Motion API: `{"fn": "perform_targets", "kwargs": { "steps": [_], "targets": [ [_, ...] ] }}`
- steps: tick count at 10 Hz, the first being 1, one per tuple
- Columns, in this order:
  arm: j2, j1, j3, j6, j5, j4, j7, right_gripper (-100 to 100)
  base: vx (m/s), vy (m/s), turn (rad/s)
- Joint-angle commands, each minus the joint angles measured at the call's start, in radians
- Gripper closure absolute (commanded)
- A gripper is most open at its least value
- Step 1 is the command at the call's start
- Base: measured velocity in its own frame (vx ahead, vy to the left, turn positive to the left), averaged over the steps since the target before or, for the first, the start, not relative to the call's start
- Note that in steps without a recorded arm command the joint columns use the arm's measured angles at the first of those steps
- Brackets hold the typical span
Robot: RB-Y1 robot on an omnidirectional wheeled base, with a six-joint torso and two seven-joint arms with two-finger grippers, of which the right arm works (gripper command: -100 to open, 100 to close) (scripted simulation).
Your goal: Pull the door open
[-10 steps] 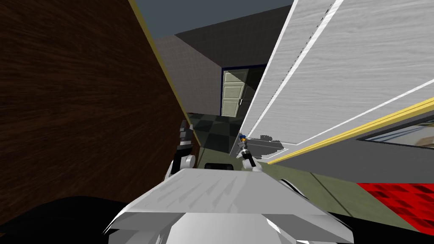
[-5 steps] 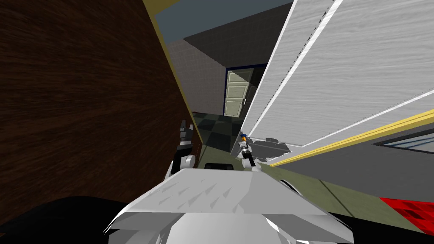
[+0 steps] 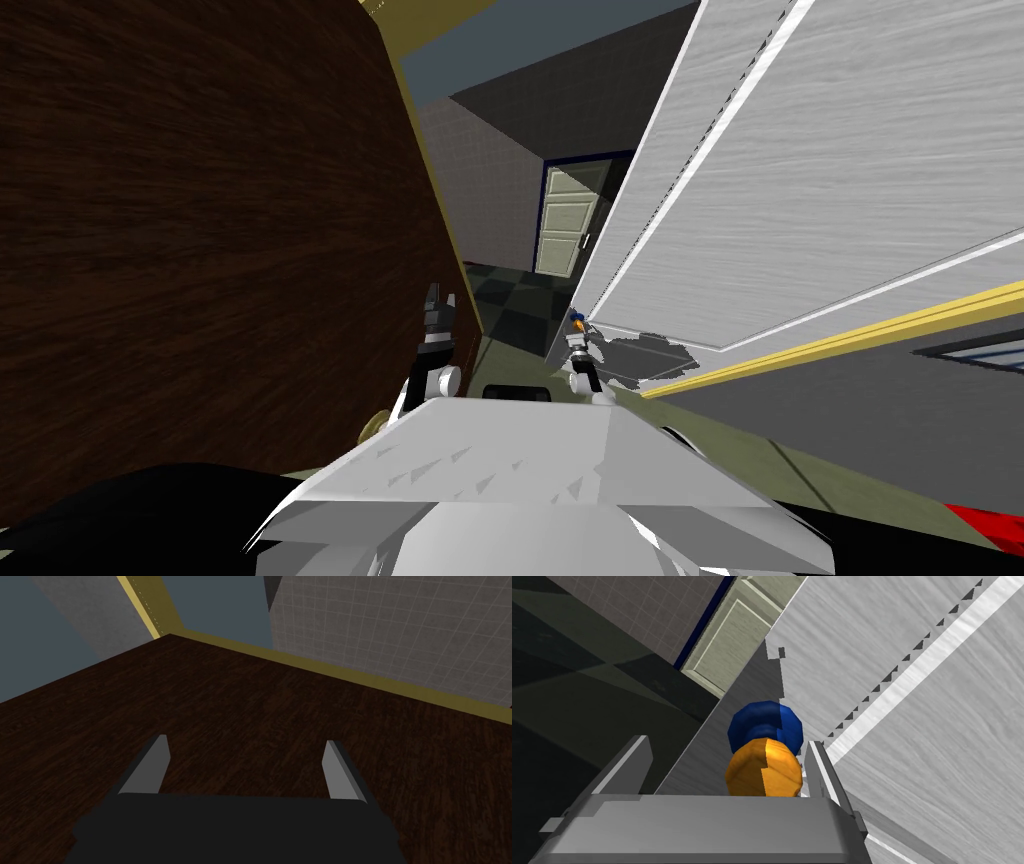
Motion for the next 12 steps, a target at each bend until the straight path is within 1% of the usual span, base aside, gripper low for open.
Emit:
{"fn": "perform_targets", "kwargs": {
  "steps": [1,7,12],
  "targets": [
    [0.009,-0.001,-0.021,0.002,-0.017,0.005,-0.039,-100,-0.089,-0.006,0.105],
    [0.044,0.0,-0.1,0.023,-0.077,0.002,-0.165,-100,-0.103,-0.026,0.123],
    [0.069,0.001,-0.156,0.037,-0.121,0.0,-0.256,-100,-0.103,-0.022,0.117]
  ]
}}
